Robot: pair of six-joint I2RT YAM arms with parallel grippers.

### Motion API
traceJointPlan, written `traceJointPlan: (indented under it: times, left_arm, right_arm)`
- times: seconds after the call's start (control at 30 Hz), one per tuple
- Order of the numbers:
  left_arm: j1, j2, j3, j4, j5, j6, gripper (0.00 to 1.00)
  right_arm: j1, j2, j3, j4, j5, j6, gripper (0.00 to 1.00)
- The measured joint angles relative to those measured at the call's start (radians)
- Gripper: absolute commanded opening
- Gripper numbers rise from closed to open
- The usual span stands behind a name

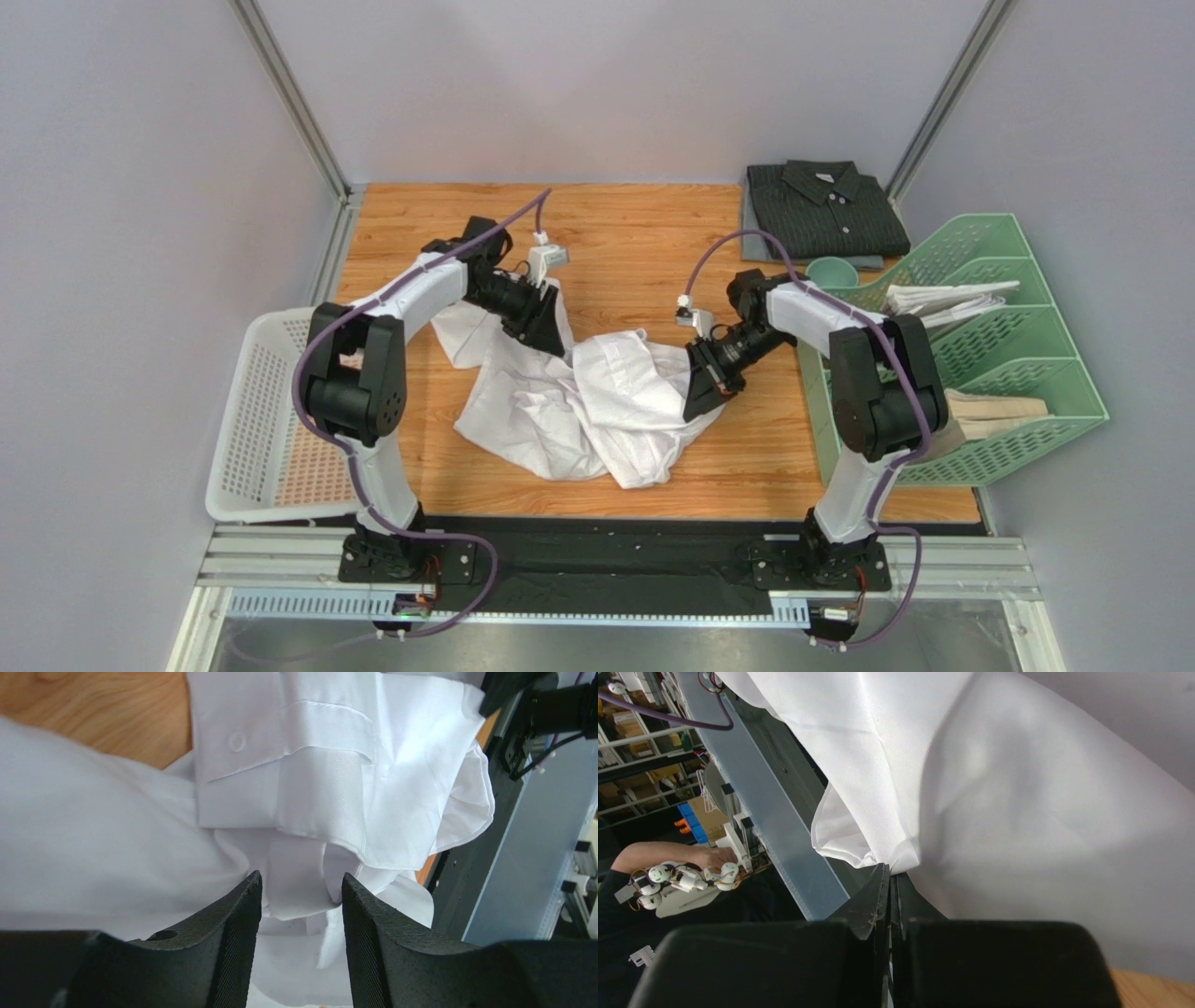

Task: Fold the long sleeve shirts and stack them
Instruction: Flatten the shirt out

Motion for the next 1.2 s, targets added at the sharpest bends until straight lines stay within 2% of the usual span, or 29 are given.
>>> traceJointPlan:
  times: [0.17,0.2,0.5,0.73,0.83,1.03,1.13,1.2]
  left_arm:
    - [0.04,0.0,0.026,0.032,0.025,-0.066,0.66]
    - [0.034,0.0,0.035,0.035,0.032,-0.082,0.83]
    - [-0.028,0.079,0.111,0.076,0.036,-0.235,0.82]
    - [-0.037,0.142,0.108,0.096,0.004,-0.366,0.82]
    - [-0.037,0.15,0.101,0.118,0.024,-0.416,0.79]
    - [-0.056,0.155,0.126,0.184,0.151,-0.486,0.67]
    - [-0.081,0.154,0.172,0.211,0.211,-0.497,0.54]
    - [-0.099,0.147,0.188,0.229,0.248,-0.506,0.52]
  right_arm:
    - [0.041,0.016,-0.016,-0.011,0.002,-0.032,0.0]
    - [0.047,0.024,-0.019,-0.014,0.002,-0.039,0.0]
    - [0.053,0.047,-0.021,-0.027,0.01,-0.059,0.0]
    - [0.053,0.047,-0.021,-0.028,0.011,-0.06,0.0]
    - [0.053,0.047,-0.021,-0.027,0.011,-0.06,0.0]
    - [0.053,0.047,-0.02,-0.027,0.011,-0.059,0.0]
    - [0.053,0.047,-0.016,-0.026,0.012,-0.056,0.0]
    - [0.053,0.048,-0.009,-0.026,0.017,-0.056,0.0]
